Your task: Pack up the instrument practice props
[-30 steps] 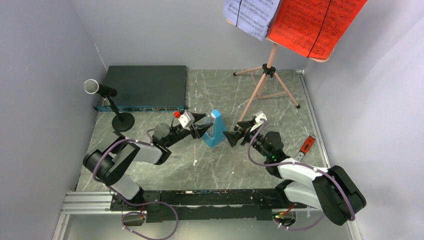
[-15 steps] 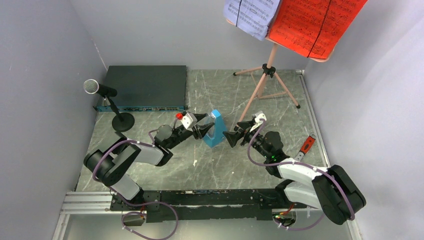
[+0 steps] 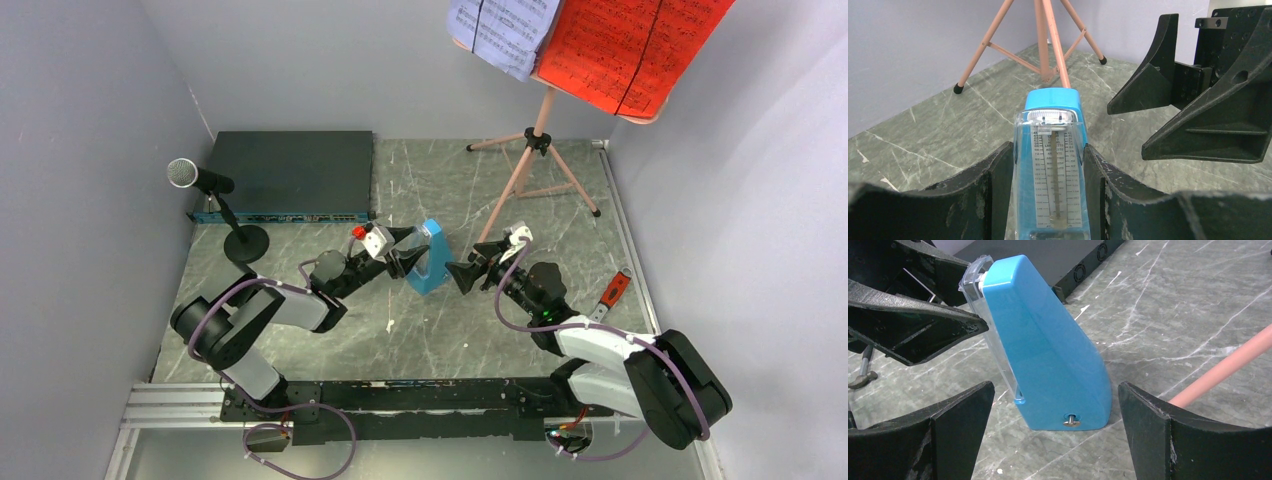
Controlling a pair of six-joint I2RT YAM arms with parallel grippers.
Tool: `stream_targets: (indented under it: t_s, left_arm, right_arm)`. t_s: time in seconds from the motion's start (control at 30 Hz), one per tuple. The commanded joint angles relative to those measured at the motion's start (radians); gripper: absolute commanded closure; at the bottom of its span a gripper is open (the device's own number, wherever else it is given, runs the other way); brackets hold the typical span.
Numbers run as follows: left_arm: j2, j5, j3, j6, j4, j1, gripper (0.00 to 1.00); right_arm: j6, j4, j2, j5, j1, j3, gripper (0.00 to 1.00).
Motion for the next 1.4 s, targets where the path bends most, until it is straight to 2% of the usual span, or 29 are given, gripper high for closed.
stream_targets:
  t_s: [0.0,0.67,1.07,1.37]
  left_arm:
    - [0.006,-0.018,0.0,0.01,0.035,-0.009,0.97]
    - [-0.009,-0.051,0.032,0.106,-0.114,-0.032,0.96]
    - [0.026,-0.056,0.013,0.057,-0.039,-0.033,0.97]
    - [-0.04,-0.086,-0.02,0.048,-0.065,-0.033,0.97]
  right_arm:
    - [-0.011,0.021,-0.009,-0.009,0.007,0.039,0.0]
    - [-0.018,0.012,-0.007,-0.011,0.01,0.043,0.0]
    - [-0.02,0.007,-0.009,-0.013,0.011,0.046,0.0]
    - [-0.018,0.002,-0.006,-0.023,0.013,0.052,0.0]
